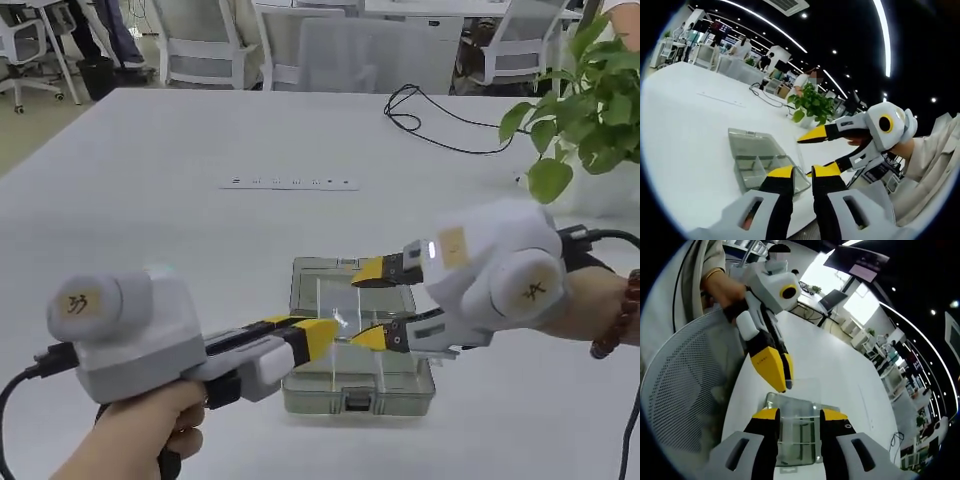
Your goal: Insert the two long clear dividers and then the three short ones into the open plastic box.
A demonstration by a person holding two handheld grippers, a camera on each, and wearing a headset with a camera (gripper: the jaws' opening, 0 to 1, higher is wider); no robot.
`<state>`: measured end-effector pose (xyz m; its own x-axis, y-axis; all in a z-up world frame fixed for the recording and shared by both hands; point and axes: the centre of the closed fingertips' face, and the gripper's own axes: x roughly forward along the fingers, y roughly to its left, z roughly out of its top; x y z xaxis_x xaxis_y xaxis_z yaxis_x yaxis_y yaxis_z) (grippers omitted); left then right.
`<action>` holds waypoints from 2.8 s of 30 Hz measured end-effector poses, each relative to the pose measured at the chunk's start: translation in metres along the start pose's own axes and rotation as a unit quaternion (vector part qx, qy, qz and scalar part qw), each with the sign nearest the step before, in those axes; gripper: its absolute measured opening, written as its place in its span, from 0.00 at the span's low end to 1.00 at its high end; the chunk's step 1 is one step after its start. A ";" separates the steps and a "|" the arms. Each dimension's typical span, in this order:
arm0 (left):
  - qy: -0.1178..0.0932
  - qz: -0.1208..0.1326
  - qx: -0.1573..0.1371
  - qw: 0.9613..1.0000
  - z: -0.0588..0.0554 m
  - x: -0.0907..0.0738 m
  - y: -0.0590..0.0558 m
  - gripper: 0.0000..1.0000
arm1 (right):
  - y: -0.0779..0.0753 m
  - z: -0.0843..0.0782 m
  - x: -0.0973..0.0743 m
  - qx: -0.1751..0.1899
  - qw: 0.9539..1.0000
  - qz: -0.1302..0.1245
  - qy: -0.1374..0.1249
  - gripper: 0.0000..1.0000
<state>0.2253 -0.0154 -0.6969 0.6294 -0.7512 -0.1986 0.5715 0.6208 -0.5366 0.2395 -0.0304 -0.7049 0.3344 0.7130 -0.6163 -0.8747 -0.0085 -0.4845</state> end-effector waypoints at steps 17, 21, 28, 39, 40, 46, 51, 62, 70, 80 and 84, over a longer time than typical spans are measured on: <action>0.018 0.002 -0.052 0.998 -0.004 0.000 0.000 0.00 | 0.002 0.009 0.002 -0.010 1.000 -0.007 -0.001 0.33; 0.018 0.006 -0.062 0.998 -0.003 0.000 -0.001 0.00 | 0.001 0.010 0.000 -0.010 1.000 -0.013 0.002 0.33; 0.015 0.013 -0.051 0.998 -0.001 0.000 -0.003 0.00 | -0.001 0.011 -0.005 0.011 1.000 -0.010 -0.008 0.33; 0.043 0.029 0.043 0.998 -0.009 -0.005 0.003 0.00 | 0.001 0.020 -0.014 0.082 0.996 0.015 -0.044 0.34; 0.044 0.027 0.055 0.997 -0.010 -0.005 0.003 0.00 | 0.003 0.022 -0.015 0.092 0.994 0.025 -0.049 0.34; 0.060 0.018 0.098 0.993 -0.017 -0.006 0.002 0.00 | 0.009 0.025 -0.018 0.112 0.991 0.056 -0.056 0.36; 0.073 -0.002 0.125 0.989 -0.023 -0.006 -0.003 0.00 | 0.013 0.027 -0.022 0.132 0.986 0.086 -0.060 0.36; 0.081 -0.063 0.183 0.978 -0.026 -0.005 -0.023 0.00 | 0.028 0.034 -0.029 0.130 0.978 0.151 -0.066 0.27; 0.094 -0.113 0.215 0.966 -0.033 -0.004 -0.040 0.00 | 0.035 0.037 -0.035 0.135 0.970 0.188 -0.079 0.19; 0.100 -0.155 0.235 0.954 -0.039 -0.004 -0.055 0.00 | 0.051 0.036 -0.044 0.144 0.961 0.225 -0.073 0.13; 0.103 -0.168 0.245 0.949 -0.041 -0.005 -0.059 0.00 | 0.054 0.036 -0.047 0.147 0.959 0.232 -0.072 0.09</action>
<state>0.1666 -0.0578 -0.6977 0.2820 -0.9215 -0.2669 0.9297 0.3312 -0.1611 0.1641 -0.0394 -0.6801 -0.1483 0.7704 -0.6201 -0.9857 -0.1657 0.0299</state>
